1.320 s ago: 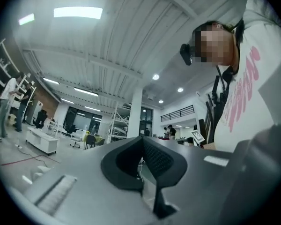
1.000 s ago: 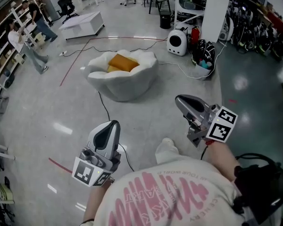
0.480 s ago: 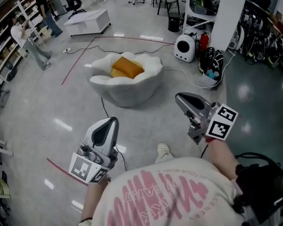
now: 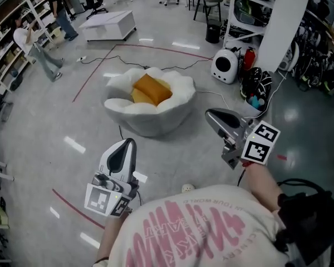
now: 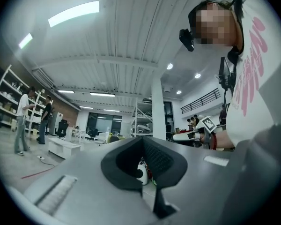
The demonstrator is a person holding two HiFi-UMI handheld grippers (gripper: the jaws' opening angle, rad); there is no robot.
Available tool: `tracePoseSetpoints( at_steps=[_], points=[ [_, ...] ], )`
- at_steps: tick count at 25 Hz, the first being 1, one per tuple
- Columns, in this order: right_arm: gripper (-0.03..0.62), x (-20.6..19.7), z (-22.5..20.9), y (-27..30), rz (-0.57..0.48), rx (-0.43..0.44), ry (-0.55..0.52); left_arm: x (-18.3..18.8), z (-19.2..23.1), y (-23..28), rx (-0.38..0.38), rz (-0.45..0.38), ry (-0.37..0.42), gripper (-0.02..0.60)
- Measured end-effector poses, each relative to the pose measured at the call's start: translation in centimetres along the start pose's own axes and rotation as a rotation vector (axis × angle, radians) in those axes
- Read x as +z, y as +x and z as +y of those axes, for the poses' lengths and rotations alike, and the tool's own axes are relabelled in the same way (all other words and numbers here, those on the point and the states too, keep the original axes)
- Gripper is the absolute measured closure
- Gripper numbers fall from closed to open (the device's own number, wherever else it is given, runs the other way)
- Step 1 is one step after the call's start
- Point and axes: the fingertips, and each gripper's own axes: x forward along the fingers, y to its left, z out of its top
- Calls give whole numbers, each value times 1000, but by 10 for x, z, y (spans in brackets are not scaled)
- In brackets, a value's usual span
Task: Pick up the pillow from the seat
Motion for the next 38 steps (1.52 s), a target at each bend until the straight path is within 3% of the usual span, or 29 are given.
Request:
tracePoseSetpoints(
  at_steps=[10,25,38],
  points=[
    [589,8,-58,27,48,65,-32,-21,16,52,79,22,-19,568],
    [589,-3,-120,27,68,17,46,-56,25,98,49,120,-52,568],
    [588,10,-182,46,55,-38,63,-70,64,166,18,101,-55,568]
  ],
)
